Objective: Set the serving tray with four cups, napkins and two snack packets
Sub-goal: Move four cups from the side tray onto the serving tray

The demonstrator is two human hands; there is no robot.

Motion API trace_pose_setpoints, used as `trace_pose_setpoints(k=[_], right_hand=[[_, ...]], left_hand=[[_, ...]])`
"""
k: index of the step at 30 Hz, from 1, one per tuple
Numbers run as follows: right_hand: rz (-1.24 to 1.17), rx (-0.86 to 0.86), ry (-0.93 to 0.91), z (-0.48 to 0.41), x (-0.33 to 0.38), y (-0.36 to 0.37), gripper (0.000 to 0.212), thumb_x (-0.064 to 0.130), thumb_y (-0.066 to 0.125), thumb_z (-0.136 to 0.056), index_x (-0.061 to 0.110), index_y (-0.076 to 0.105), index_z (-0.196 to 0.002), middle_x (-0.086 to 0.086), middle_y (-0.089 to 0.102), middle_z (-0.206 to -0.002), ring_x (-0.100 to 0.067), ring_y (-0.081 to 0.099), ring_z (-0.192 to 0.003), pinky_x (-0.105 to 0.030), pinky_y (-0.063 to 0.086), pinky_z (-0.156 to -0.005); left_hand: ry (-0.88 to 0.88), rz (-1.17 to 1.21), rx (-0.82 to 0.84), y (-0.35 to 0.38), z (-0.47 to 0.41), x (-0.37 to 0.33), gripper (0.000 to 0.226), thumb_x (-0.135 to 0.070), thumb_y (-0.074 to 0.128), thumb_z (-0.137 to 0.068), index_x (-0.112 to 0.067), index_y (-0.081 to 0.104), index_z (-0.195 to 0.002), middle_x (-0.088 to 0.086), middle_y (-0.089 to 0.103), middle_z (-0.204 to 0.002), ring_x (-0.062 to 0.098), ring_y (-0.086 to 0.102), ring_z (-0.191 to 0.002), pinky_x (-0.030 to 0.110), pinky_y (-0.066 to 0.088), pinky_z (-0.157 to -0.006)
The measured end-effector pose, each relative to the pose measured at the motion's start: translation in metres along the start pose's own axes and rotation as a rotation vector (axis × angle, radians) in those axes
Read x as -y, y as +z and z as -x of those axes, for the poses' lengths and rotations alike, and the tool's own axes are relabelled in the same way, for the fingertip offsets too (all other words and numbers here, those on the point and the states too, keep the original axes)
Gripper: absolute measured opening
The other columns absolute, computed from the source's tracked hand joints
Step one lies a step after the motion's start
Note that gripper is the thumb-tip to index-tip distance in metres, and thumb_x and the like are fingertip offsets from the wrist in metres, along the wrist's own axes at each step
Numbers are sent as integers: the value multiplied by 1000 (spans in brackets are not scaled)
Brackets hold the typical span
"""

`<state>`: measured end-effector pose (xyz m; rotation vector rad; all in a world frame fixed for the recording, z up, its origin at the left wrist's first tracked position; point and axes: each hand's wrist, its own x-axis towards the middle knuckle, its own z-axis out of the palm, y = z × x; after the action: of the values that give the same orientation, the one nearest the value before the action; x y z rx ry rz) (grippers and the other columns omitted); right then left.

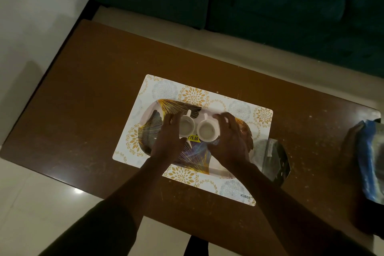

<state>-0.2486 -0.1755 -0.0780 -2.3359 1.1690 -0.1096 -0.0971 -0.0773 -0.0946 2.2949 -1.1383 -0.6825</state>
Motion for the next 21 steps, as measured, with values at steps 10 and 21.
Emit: trace_pose_setpoints(k=[10,21], right_hand=[[-168,-17,127,-5,2,5,64,31,82,-71,9,52,-123,-8,63,-118,-21,61,-106,-23,42,-73],[-208,-31,181,-9,-3,7,66,39,83,-69,9,49,-117,-8,61,-112,-19,59,-99,-22,37,-68]], left_hand=[[35,23,-28,6,-24,-3,62,-10,77,-75,-9,52,-131,15,55,-125,29,58,-111,29,46,-81],[58,14,-42,13,-30,-2,64,-13,79,-74,-9,52,-132,13,58,-125,26,56,-114,22,40,-82]])
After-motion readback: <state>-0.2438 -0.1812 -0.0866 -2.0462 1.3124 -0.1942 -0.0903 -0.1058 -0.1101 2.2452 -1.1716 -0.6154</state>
